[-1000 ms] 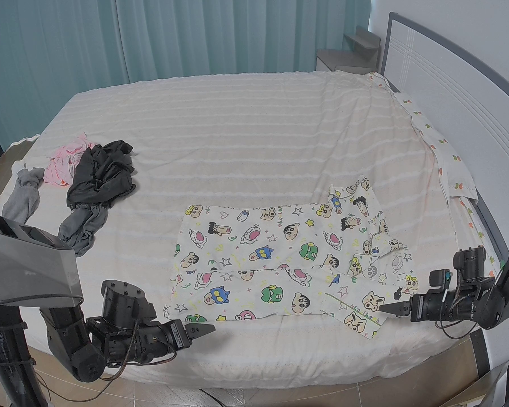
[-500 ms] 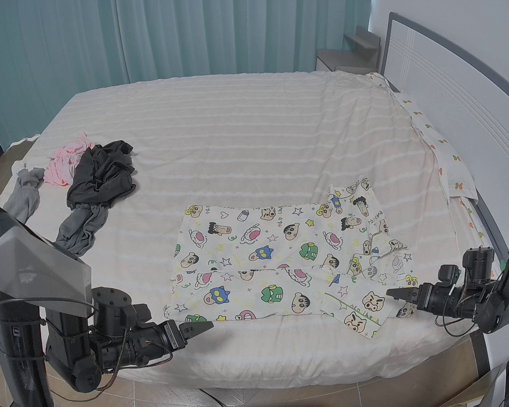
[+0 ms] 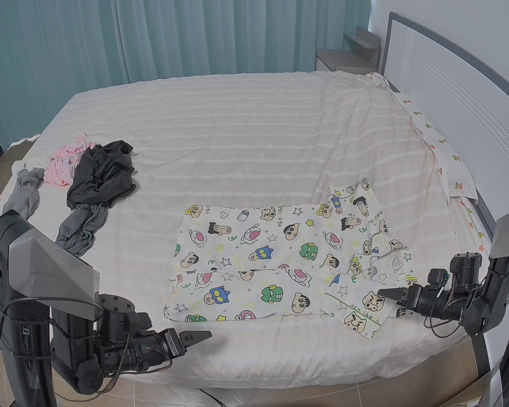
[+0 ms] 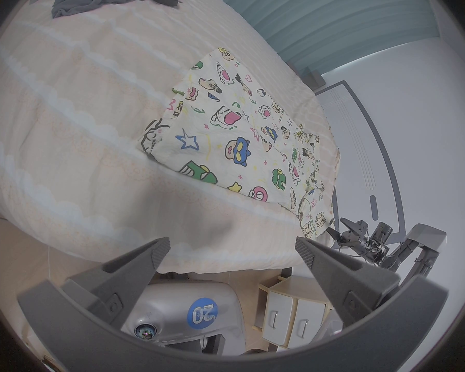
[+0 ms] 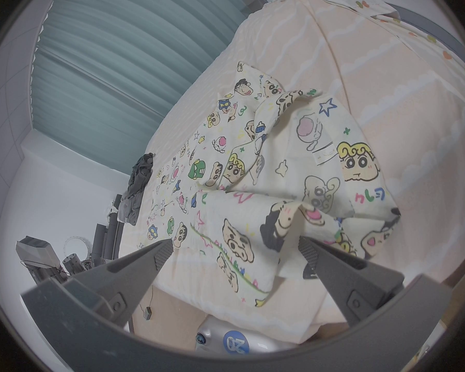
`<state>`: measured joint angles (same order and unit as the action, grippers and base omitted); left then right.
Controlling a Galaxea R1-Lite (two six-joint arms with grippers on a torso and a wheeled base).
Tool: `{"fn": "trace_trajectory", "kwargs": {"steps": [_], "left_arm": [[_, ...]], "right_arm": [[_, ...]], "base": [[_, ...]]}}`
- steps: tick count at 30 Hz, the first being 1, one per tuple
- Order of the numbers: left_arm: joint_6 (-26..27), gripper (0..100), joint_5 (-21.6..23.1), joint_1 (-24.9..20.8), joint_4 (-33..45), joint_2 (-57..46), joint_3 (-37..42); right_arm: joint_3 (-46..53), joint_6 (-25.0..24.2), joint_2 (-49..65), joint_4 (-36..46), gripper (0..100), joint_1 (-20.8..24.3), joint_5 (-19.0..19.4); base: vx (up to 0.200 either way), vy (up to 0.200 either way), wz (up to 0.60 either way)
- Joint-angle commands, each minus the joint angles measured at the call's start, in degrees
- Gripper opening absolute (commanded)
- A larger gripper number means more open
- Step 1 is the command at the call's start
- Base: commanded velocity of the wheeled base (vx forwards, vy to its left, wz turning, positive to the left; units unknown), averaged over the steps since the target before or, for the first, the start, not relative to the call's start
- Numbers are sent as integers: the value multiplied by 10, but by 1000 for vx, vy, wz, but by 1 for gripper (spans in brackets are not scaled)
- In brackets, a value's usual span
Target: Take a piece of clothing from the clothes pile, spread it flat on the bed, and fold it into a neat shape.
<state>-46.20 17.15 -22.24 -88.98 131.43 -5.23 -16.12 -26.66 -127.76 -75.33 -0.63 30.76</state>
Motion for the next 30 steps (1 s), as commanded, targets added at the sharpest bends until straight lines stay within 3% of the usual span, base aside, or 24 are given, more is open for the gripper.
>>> {"fn": "trace_trajectory", "kwargs": {"steps": [1, 26, 30], "left_arm": [[0, 100, 1, 0, -3, 2, 1], [0, 100, -1, -1, -3, 3, 1], [0, 100, -1, -1, -3, 3, 1]], "right_arm": [[-26, -1, -36, -4, 100, 1, -1], [-168, 1, -48, 0, 100, -19, 3], [-203, 0, -45, 47, 100, -21, 3]], "base": [[0, 0, 0], [0, 0, 0], [0, 0, 0]]}}
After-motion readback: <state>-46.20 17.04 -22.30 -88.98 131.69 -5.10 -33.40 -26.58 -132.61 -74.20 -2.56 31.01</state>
